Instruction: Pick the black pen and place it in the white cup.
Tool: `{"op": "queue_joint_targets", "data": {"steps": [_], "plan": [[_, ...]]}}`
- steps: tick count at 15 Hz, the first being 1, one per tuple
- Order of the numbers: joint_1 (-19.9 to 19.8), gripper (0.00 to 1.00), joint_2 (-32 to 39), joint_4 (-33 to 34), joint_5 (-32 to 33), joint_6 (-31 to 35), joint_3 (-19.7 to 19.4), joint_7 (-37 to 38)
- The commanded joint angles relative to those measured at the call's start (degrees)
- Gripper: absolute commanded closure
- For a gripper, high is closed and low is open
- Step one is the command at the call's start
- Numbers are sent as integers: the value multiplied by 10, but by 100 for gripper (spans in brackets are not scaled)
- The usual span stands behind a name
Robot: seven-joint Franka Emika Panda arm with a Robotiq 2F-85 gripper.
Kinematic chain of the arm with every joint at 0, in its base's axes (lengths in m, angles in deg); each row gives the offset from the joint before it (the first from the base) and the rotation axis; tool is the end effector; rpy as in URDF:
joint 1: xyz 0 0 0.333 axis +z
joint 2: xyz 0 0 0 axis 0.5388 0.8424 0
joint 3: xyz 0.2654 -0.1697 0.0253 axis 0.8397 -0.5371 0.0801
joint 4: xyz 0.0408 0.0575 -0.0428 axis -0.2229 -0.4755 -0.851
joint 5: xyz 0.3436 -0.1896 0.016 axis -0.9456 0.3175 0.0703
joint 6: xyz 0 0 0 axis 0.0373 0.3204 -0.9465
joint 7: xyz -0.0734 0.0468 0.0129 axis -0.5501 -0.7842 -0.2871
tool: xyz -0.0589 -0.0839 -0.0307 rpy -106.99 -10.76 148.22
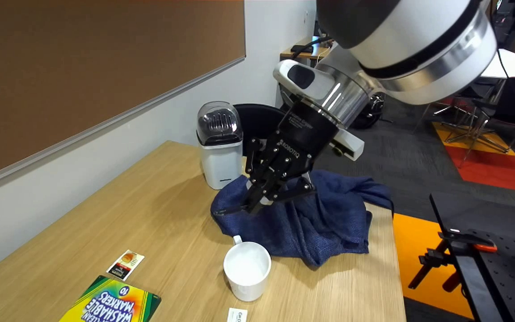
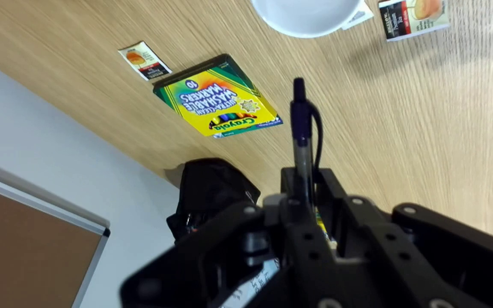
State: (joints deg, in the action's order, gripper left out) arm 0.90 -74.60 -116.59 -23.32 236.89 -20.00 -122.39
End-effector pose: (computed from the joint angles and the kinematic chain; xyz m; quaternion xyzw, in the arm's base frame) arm 0.5248 0.0168 0.2863 -0.8027 -0.4847 -0.3390 0.0767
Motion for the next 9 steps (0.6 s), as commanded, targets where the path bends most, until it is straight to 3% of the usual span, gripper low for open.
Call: {"op": "queue_joint_targets", "data": {"steps": [1, 7, 8, 9], "plan": [[-32, 96, -4, 4, -84, -61, 4, -106], [-59, 96, 18, -4, -121, -144, -14, -156], [43, 96, 6, -2, -137, -177, -127, -161], [59, 96, 11, -1, -140, -194, -152, -166]]}}
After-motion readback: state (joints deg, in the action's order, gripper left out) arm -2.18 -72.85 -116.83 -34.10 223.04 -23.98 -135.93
